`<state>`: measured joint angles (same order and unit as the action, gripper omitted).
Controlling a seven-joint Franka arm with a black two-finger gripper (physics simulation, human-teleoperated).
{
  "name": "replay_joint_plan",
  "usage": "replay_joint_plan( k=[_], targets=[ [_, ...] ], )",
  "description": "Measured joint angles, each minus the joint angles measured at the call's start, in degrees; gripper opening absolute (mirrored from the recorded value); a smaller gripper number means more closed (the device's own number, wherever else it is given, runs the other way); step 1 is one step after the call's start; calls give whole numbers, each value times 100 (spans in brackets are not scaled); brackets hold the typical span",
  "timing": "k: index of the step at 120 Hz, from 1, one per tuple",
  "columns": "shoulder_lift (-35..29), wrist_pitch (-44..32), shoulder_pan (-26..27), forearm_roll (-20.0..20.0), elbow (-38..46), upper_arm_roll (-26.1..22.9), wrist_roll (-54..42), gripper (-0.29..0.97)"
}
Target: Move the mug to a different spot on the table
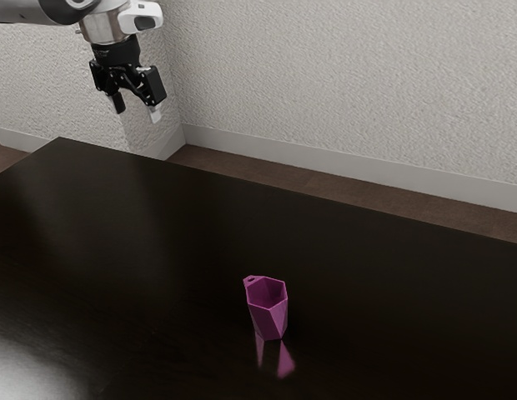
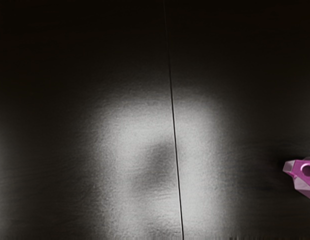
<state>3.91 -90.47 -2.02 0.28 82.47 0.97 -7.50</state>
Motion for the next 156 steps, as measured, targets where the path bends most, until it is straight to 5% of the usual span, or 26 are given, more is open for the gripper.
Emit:
replay_joint_plan(
  k=[46, 92, 156],
  targets=[
    [379, -8, -13, -63, -269, 26, 155, 68],
    [1436, -56, 49, -756, -182, -278, 1687, 68],
    [2404, -1792, 211, -1199, 788, -395, 3140, 68]
  ],
)
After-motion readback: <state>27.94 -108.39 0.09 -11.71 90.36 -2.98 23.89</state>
